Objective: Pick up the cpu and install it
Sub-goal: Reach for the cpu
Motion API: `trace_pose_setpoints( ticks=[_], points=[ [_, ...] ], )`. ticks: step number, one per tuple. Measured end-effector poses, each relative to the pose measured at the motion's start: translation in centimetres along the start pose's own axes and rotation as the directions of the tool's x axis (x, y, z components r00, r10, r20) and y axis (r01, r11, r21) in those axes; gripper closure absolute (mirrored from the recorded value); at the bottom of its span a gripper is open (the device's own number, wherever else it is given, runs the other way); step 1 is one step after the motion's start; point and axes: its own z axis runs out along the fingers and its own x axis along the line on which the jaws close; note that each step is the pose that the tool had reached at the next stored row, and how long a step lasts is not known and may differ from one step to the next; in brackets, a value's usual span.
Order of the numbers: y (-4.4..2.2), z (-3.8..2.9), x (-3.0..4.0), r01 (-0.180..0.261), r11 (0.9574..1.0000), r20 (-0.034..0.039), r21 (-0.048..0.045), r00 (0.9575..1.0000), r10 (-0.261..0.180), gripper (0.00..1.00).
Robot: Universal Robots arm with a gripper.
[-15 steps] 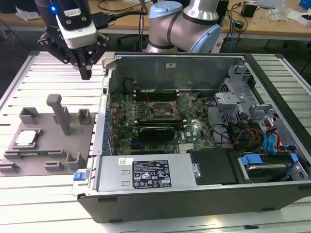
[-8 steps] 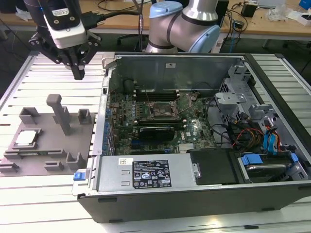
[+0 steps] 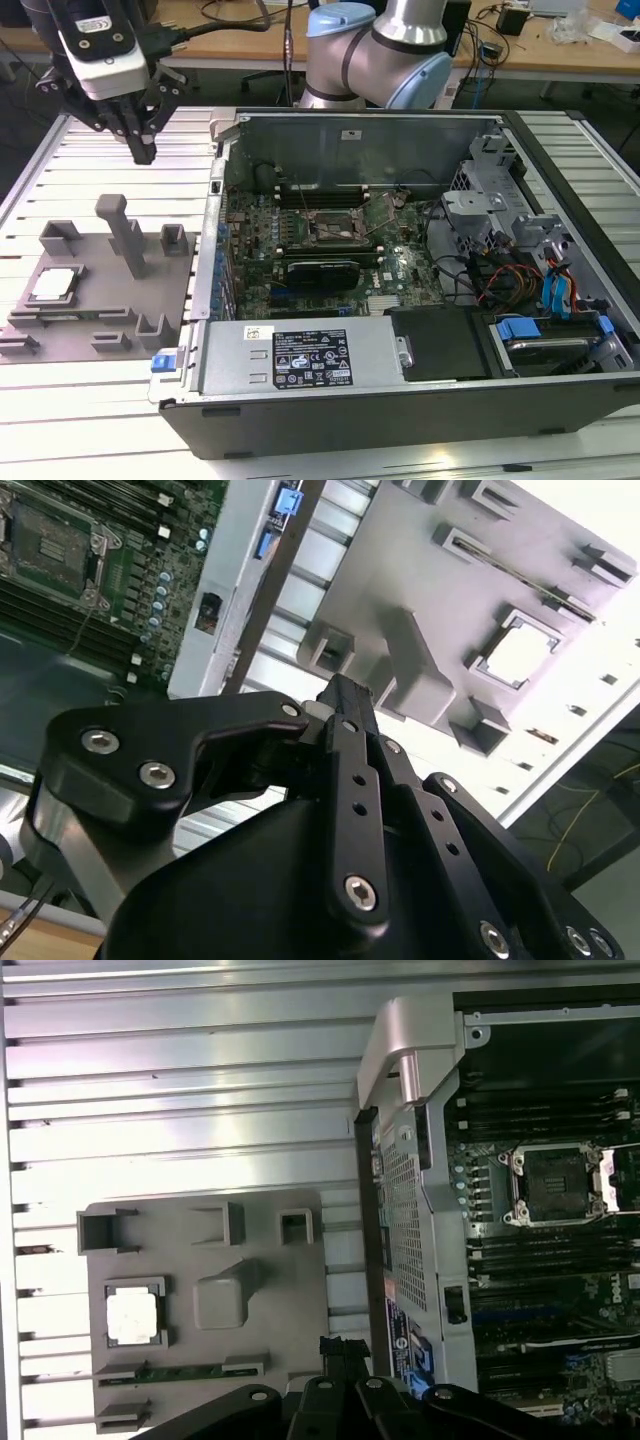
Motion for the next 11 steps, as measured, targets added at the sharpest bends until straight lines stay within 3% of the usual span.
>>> trace_pose_setpoints(
  ticks=[11],
  points=[
    [-0.18,-0.08,2.41,0.000,1.0000,0.0009,-0.0001,1.0000,0.000,0.89]
  ],
)
